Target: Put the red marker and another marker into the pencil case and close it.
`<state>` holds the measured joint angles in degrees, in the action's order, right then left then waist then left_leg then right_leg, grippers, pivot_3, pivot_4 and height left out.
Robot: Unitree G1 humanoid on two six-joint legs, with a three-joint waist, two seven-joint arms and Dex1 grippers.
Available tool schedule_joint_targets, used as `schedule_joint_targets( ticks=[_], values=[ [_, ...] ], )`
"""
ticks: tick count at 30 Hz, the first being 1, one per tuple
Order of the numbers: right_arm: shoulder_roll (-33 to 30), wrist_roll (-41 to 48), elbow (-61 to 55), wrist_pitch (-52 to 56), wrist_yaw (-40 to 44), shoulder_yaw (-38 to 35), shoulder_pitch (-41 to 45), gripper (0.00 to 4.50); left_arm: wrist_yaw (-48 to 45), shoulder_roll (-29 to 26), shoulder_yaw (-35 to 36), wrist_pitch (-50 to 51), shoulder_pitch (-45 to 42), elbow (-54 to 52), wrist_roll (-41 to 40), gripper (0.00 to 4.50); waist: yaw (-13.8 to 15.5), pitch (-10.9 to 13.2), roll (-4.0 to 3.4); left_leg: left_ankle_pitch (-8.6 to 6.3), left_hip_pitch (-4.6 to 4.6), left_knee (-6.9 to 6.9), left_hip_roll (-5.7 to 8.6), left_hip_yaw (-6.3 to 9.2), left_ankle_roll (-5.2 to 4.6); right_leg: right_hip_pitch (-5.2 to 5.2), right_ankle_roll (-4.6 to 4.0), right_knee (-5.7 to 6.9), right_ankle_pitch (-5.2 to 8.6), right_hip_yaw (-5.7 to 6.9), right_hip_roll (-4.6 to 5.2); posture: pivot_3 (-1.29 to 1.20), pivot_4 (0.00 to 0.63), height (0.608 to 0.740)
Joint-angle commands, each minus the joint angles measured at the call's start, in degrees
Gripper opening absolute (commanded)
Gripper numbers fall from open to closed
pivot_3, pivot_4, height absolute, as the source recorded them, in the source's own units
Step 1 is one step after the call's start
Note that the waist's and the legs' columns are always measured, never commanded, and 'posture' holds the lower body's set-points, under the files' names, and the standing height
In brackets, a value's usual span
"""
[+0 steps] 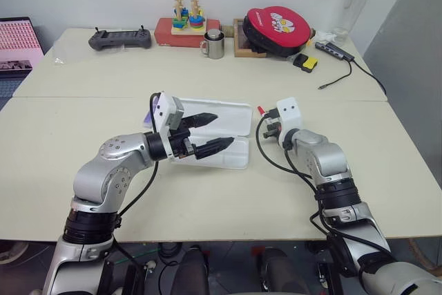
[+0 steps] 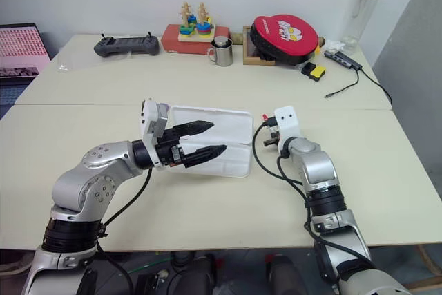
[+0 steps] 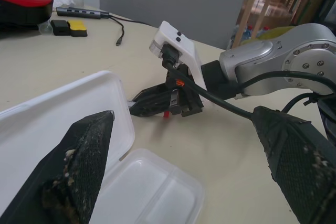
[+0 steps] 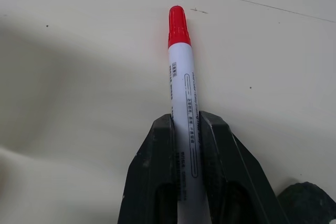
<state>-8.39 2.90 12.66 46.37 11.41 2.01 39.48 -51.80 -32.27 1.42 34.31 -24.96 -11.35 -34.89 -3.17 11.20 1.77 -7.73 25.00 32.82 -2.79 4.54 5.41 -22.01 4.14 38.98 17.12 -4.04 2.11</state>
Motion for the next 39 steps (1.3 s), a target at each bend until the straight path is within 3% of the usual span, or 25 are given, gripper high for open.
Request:
schedule_joint_targets(
  ticks=[1,4,8,13,17,20,23,32,39],
  values=[
    [0.78,2.51,-2.34,-3.61,-1.45,-4.81,1.64,0.31,0.63,0.33,1.32,-0.87,-1.05,-1.91,-0.62,4.5,-0.02,0.0,0.0,0.0,0.0,0.0,0.0,0.0,0.0,0.0,0.0,0.0,0.0,0.0,0.0,0.0,0.15,0.74],
    [1.84,6.88,-5.93,-11.97,0.35,-9.07,3.77,0.31,1.4,-0.34,4.16,0.54,-1.08,-2.02,-2.73,4.5,-0.08,0.03,-0.04,0.0,0.01,-0.01,0.0,0.0,0.0,-0.03,0.0,0.0,0.0,0.0,0.0,0.0,0.15,0.74],
    [-0.33,8.21,-11.56,-19.33,6.62,-7.08,4.32,0.31,2.25,-3.19,7.53,1.88,2.6,-3.18,-3.19,4.5,-0.33,0.03,-0.05,0.0,0.02,-0.04,-0.01,-0.01,0.0,-0.07,0.01,0.0,0.0,-0.01,0.0,0.0,0.15,0.74],
    [-2.98,14.68,-19.87,-17.48,19.45,-1.43,2.81,0.31,2.84,-6.51,10.83,1.83,9.08,-3.96,-2.52,4.5,-0.44,0.04,-0.05,-0.01,0.0,-0.16,-0.03,0.0,0.0,-0.08,-0.08,0.0,0.05,0.01,0.0,0.0,0.15,0.74],
    [-6.64,12.66,-21.26,-15.5,26.79,7.84,3.07,0.31,2.94,-8.11,13.77,2.24,12.87,-3.83,-3.06,4.5,-0.25,0.04,-0.06,-0.01,0.01,-0.12,-0.03,-0.01,0.0,-0.07,-0.08,-0.01,0.05,0.01,0.0,0.0,0.15,0.74],
    [-10.96,3.44,-17.16,-15.52,32.22,22.39,4.29,0.31,2.61,-9.64,16.72,1.18,17.06,-3.25,-2.1,4.5,-0.15,0.04,-0.06,-0.01,0.0,-0.08,-0.03,-0.02,0.0,-0.07,-0.05,-0.01,0.06,0.0,0.01,0.0,0.15,0.74],
    [-10.98,-3.19,-9.08,-21.49,32.22,28.18,5.7,0.31,3.38,-9.3,17.83,2.61,18.18,-6.04,-4.16,4.5,-0.12,0.04,-0.05,-0.01,-0.1,-0.05,-0.05,-0.02,0.0,-0.09,-0.27,-0.02,0.31,0.0,0.01,0.0,0.15,0.74],
    [-5.45,-5.69,1.63,-28.1,34.41,28.86,9.42,0.31,6.59,-8.15,17.41,3.68,18.5,-9.57,-5.4,4.5,0.02,0.04,-0.03,0.0,-0.04,-0.05,-0.06,-0.02,0.01,-0.08,0.03,0.0,0.1,0.01,0.0,0.0,0.15,0.74],
    [-3.54,-5.95,3.61,-29.01,35.87,27.02,10.59,0.31,7.61,-8.33,18.03,4.2,19.63,-10.73,-5.9,4.5,-0.04,0.04,-0.03,-0.01,-0.03,-0.06,-0.05,-0.02,0.02,-0.07,-0.07,0.0,0.04,0.02,0.0,0.0,0.15,0.74]
  ],
)
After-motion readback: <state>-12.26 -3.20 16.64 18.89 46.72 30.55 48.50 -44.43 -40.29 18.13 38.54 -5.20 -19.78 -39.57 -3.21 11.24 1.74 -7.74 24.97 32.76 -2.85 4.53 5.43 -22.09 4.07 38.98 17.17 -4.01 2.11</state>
